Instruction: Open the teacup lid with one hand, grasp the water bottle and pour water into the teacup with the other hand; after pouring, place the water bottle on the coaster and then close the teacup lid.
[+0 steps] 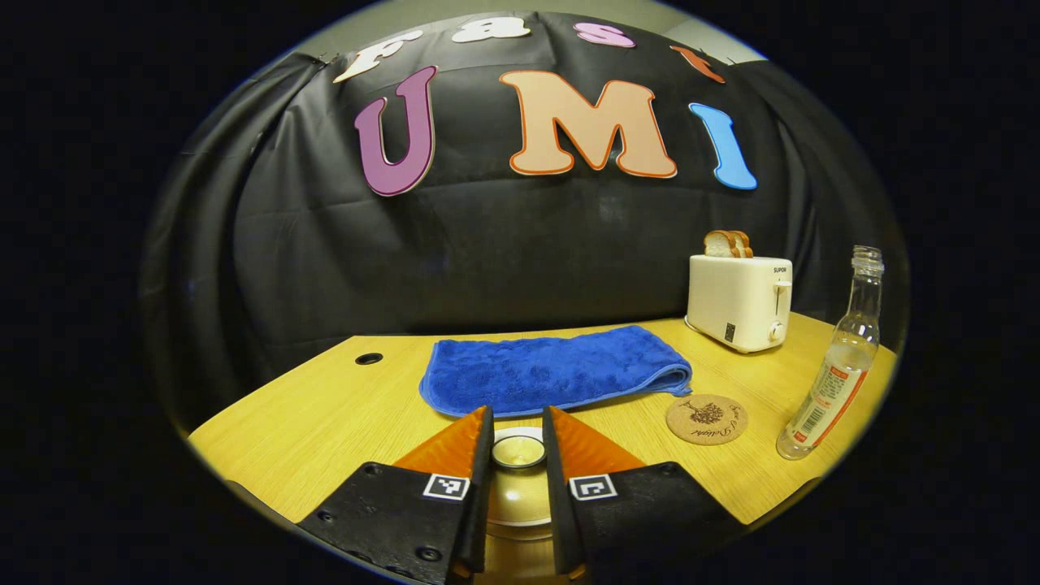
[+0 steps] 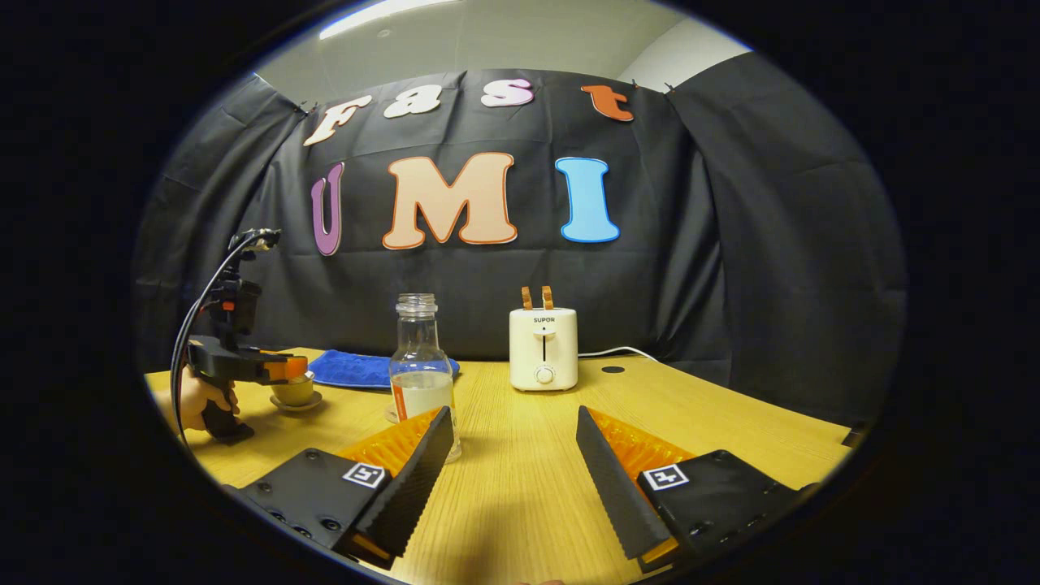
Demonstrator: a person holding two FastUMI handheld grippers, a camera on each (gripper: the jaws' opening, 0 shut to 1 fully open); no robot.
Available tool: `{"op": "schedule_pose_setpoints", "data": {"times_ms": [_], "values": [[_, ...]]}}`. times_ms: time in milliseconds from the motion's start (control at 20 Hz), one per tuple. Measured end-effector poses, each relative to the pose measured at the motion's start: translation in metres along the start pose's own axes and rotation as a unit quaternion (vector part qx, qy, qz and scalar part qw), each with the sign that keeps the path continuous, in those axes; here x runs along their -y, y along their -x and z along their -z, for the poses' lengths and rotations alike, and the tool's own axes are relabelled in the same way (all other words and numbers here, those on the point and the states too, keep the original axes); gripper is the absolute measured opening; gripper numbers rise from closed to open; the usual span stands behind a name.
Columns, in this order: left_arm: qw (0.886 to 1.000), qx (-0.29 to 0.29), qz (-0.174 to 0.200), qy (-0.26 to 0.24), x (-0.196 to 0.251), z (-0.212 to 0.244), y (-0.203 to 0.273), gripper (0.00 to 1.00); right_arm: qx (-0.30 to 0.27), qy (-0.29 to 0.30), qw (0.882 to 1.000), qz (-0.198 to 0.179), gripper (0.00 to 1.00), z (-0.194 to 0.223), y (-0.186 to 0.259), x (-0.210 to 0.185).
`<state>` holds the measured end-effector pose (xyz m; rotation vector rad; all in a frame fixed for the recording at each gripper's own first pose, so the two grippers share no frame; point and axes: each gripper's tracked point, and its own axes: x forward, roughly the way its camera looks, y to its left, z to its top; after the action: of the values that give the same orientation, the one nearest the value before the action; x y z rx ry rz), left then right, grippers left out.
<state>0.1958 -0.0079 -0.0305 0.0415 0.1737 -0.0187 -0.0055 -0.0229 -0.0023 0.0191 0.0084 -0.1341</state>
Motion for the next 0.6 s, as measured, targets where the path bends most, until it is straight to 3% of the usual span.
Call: {"op": "schedule_pose_setpoints", "data": {"times_ms": [500, 600], "values": [[0.999, 0.028, -0.009, 0.014, -0.003, -0.007, 0.006, 0.25, 0.0, 0.0, 1.0, -0.002, 0.94, 0.0, 0.0, 0.0], [0.999, 0.044, -0.014, 0.012, -0.005, -0.011, 0.012, 0.25, 0.001, 0.0, 1.0, -0.006, 0.98, 0.0, -0.001, 0.0]]}}
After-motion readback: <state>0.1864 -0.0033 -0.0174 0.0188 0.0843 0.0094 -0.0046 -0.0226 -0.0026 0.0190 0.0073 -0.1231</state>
